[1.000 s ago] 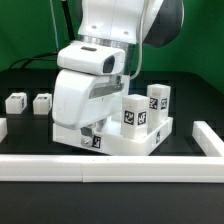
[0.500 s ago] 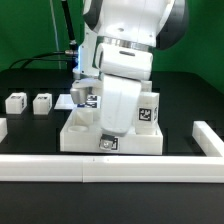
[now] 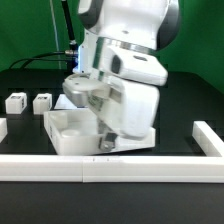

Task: Assemble square table

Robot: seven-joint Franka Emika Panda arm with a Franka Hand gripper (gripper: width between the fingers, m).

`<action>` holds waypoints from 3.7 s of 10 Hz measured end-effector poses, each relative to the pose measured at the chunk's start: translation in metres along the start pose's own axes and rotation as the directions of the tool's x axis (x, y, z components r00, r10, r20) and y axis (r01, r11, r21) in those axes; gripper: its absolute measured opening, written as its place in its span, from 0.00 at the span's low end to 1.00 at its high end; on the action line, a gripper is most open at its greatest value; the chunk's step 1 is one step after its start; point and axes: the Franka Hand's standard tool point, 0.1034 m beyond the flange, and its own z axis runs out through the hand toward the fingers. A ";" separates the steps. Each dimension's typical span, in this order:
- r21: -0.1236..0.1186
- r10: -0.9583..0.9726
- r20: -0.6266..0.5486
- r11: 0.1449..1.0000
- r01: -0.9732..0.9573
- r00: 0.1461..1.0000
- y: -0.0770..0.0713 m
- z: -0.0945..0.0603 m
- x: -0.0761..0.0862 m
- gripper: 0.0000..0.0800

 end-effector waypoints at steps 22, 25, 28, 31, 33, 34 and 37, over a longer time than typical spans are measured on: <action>0.061 -0.945 -0.054 0.318 0.946 0.321 0.035 -0.025 0.104 0.08; 0.062 -0.940 -0.058 0.332 0.941 0.335 0.031 -0.022 0.099 0.08; 0.074 -0.907 -0.050 0.415 0.907 0.419 0.030 -0.022 0.105 0.08; 0.050 -0.893 -0.035 0.447 0.893 0.449 0.040 -0.023 0.116 0.08; 0.031 -0.892 -0.026 0.450 0.893 0.450 0.041 -0.022 0.115 0.08; 0.027 -0.892 -0.024 0.451 0.892 0.452 0.041 -0.022 0.116 0.08; 0.028 -0.892 -0.023 0.450 0.893 0.451 0.041 -0.022 0.115 0.08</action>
Offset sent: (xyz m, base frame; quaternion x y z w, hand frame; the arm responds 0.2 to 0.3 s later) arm 0.0104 0.0264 0.0167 -0.0210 0.0349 -0.1475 0.9882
